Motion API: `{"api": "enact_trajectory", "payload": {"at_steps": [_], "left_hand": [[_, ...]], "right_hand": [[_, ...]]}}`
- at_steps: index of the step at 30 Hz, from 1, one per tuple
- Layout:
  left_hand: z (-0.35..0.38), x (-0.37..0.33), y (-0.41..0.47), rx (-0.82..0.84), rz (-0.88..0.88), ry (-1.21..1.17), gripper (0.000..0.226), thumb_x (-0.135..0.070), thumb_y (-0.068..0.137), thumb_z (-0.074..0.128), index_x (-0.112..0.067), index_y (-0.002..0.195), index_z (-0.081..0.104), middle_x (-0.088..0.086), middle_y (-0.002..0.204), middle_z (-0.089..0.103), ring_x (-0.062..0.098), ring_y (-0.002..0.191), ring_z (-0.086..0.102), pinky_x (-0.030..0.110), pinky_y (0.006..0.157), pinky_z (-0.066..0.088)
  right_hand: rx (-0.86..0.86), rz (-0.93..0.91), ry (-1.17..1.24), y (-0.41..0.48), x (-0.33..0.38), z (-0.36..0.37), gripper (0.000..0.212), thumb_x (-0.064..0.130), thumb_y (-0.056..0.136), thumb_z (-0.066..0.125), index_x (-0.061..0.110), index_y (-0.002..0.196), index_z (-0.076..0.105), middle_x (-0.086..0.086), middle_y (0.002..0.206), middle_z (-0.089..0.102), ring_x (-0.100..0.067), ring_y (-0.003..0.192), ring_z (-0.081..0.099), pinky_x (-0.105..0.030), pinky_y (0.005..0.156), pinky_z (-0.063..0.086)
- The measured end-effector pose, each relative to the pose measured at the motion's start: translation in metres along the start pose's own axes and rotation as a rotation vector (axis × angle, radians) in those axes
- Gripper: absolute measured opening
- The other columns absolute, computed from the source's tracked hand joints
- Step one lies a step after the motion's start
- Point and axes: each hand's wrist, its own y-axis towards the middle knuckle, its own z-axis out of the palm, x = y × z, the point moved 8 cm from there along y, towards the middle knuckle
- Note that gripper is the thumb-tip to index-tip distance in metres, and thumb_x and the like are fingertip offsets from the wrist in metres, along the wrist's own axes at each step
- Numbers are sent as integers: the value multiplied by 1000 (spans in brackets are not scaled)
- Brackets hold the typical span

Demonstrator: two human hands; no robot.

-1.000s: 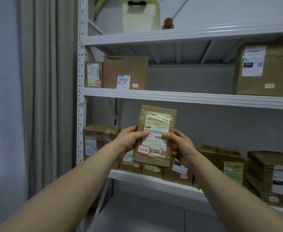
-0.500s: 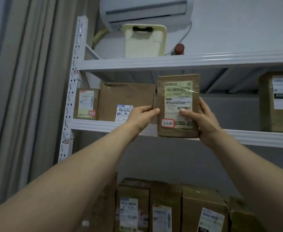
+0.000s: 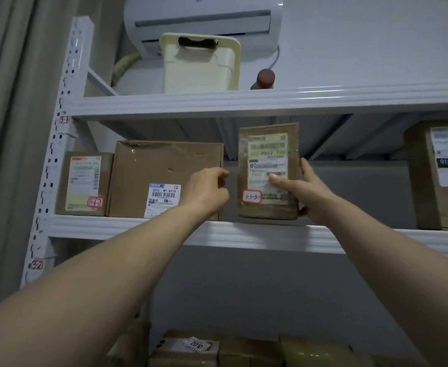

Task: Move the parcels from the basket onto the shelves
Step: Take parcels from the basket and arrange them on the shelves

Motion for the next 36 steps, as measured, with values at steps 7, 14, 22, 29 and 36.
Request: {"api": "enact_trajectory", "payload": {"at_steps": [7,14,22,29,36], "left_hand": [[23,-7,-5,9,99,75,49,-22,85,61,-23,134,53,1,122,60,22,109,58,35,93,48],[45,-13,-20,27,284,227,41,-24,93,55,-28,134,55,6,149,29,21,126,45,31,92,45],[60,3,-12,87,166,314,42,-36,97,42,-31,139,47,4,156,19,22,136,34,37,100,42],[72,13,-9,137,147,327,44,-32,97,37,-18,138,46,10,146,26,28,128,39,38,100,41],[69,12,-11,112,165,355,39,-27,98,36,-12,129,55,9,138,37,26,123,42,33,96,39]], "right_hand": [[101,41,-103,14,-24,12,69,36,77,77,25,135,41,5,113,68,-13,97,68,-30,81,54],[142,163,-388,16,-34,5,41,20,69,86,19,103,64,6,93,68,-9,82,63,-25,73,55],[88,129,-444,30,-42,21,36,18,71,85,17,103,68,0,104,71,-17,90,65,-26,70,48],[56,106,-530,39,-52,31,37,25,75,81,17,108,67,1,103,69,-18,93,64,-32,81,52],[-67,216,-519,40,-58,28,103,41,62,87,7,141,30,-7,131,52,-25,122,51,-42,102,44]]}}
